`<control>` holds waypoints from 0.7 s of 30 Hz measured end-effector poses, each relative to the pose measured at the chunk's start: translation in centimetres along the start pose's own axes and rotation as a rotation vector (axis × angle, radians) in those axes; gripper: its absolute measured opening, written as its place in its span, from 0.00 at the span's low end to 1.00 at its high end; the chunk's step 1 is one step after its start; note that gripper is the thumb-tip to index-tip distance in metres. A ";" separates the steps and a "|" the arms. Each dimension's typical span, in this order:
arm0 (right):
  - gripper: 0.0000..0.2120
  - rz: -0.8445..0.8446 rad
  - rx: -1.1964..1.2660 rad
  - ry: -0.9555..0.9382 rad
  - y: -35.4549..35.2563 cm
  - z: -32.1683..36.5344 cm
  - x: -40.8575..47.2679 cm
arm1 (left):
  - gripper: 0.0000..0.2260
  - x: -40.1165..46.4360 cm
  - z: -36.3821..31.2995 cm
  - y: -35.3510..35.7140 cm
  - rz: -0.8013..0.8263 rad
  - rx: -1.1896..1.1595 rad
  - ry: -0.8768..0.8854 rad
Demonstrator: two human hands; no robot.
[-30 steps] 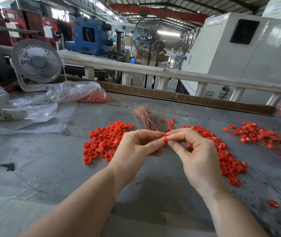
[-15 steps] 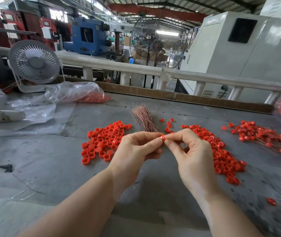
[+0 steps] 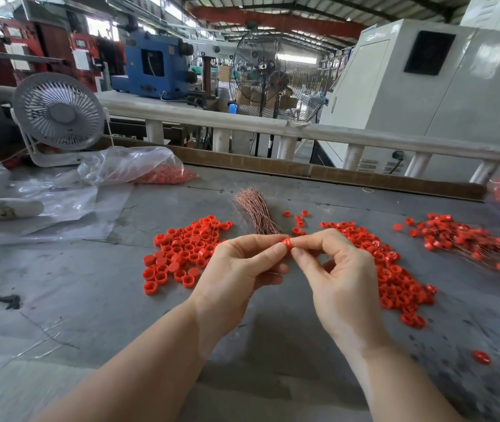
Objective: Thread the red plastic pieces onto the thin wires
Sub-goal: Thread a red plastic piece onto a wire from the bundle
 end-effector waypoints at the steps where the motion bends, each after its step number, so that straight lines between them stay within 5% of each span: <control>1: 0.06 -0.006 0.013 0.001 -0.1 0.0 0.0 | 0.08 0.0 0.0 0.1 0.006 -0.007 -0.002; 21: 0.06 -0.005 -0.004 -0.008 -0.1 0.2 0.0 | 0.11 -0.2 -0.2 0.2 0.053 -0.099 -0.056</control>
Point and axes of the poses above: each hand's wrist, its own x-axis towards the middle knuckle, its own y-axis out of the palm, z = x × y, the point moved 7 cm from there along x, towards the middle knuckle, and after that the axes turned 13 degrees about z, right-handed, at the moved point
